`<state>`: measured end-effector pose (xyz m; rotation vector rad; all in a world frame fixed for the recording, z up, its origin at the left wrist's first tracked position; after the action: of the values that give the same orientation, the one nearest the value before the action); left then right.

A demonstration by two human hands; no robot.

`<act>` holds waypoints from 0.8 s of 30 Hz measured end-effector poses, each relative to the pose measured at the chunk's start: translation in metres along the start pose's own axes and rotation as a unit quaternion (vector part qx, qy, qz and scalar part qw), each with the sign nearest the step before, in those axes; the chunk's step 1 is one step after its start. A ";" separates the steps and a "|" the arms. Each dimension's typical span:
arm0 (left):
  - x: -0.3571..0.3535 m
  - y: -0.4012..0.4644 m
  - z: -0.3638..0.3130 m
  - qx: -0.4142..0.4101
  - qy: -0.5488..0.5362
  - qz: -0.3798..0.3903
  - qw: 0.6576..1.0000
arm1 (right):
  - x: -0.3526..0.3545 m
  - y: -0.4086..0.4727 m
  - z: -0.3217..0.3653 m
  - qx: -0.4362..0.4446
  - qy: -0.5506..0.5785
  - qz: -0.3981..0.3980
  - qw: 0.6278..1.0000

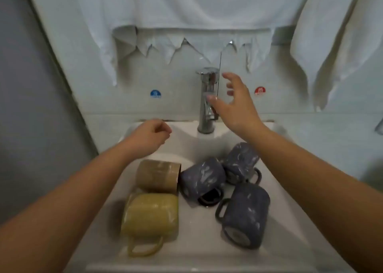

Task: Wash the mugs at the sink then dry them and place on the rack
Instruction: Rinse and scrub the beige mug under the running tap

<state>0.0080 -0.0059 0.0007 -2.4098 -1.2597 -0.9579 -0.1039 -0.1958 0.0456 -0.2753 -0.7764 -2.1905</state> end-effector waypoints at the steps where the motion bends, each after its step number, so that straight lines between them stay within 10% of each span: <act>1: 0.000 -0.003 0.003 -0.011 0.051 0.003 0.999 | -0.002 0.004 0.005 0.023 -0.032 -0.001 0.999; 14: -0.013 -0.025 0.028 0.035 0.274 0.128 0.952 | -0.007 0.052 0.025 0.138 -0.243 -0.001 0.960; 24: -0.025 -0.007 0.029 -0.031 0.498 0.218 0.838 | 0.004 0.071 0.027 0.115 -0.253 0.039 0.960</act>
<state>0.0045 -0.0028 -0.0386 -1.6141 -0.2766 -1.7299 -0.0558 -0.2179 0.1003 -0.7505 -1.2647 -1.9476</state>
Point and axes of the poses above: each hand's wrist, its own y-axis towards the middle knuckle, its own x-axis out of the back of the hand, z = x × y, the point moved 1 cm from there along y, towards the middle knuckle
